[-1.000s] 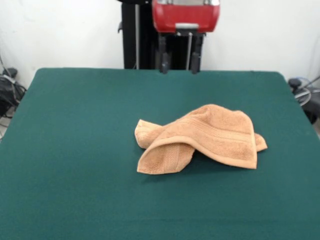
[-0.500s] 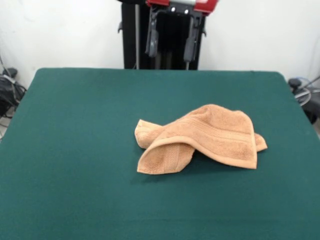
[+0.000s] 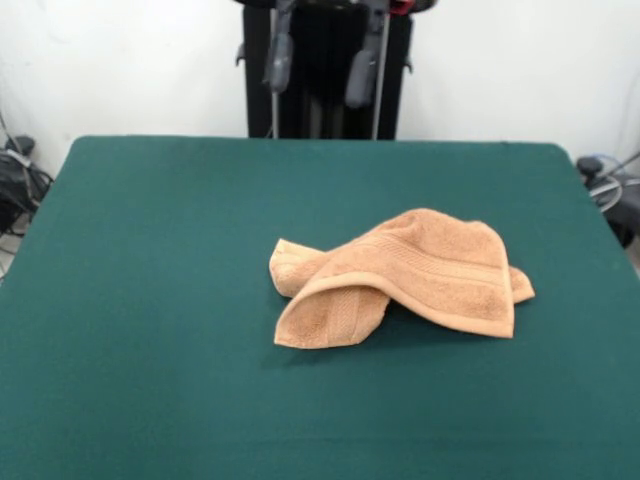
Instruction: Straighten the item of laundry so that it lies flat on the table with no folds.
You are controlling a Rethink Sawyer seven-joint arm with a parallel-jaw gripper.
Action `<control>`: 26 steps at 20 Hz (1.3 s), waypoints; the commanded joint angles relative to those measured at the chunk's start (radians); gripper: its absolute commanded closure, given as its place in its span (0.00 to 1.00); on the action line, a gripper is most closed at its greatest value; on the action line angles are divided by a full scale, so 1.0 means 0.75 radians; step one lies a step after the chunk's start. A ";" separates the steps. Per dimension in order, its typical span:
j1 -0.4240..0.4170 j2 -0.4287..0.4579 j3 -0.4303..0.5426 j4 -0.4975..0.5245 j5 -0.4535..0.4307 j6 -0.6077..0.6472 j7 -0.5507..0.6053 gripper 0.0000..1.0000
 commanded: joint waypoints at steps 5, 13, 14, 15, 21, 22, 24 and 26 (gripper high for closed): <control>-0.107 0.160 0.087 -0.018 0.125 0.871 0.075 0.00; -0.166 0.170 0.176 -0.022 0.172 1.220 0.016 0.00; -0.162 0.169 0.170 -0.023 0.164 1.232 0.017 0.00; -0.158 0.165 0.165 -0.023 0.164 1.261 0.027 0.00; -0.133 0.115 0.156 0.017 0.161 1.201 0.045 0.00; -0.137 0.118 0.172 0.025 0.166 1.129 0.033 0.00; -0.151 0.139 0.216 0.047 0.176 0.948 0.011 0.00; -0.147 0.164 0.233 0.029 0.157 0.868 0.011 0.00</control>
